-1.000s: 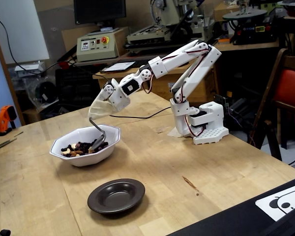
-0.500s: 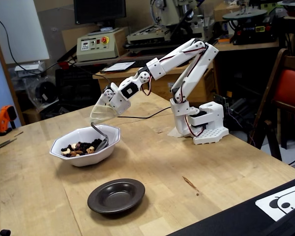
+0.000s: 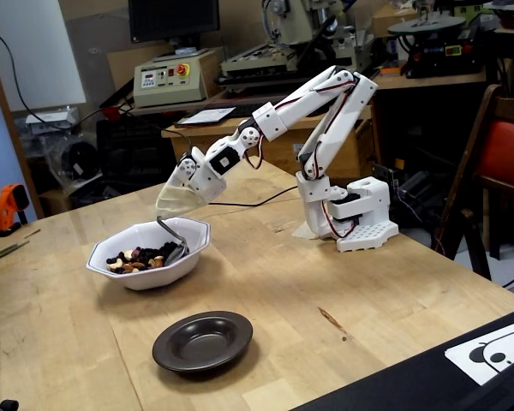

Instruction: Use spoon to transfer food from the white bowl to brown plate

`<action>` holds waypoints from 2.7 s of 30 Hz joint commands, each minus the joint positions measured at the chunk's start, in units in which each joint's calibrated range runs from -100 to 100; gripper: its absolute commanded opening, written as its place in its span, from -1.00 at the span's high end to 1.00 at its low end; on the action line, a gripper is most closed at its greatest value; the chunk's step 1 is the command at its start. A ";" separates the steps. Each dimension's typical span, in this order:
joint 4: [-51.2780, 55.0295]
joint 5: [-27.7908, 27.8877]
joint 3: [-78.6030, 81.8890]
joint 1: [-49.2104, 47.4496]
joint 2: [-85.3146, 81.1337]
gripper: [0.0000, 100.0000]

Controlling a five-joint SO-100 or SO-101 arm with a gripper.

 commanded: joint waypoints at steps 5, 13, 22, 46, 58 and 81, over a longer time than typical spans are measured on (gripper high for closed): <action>-0.78 -0.34 -1.41 -2.51 1.09 0.95; -6.95 -0.34 -1.14 -2.58 0.75 0.95; -17.62 -0.34 -0.70 -2.58 1.43 0.95; -18.01 0.10 11.51 -1.91 0.49 0.95; -18.01 0.10 5.67 -2.14 0.49 0.95; -4.18 0.10 -0.96 -2.51 0.58 0.95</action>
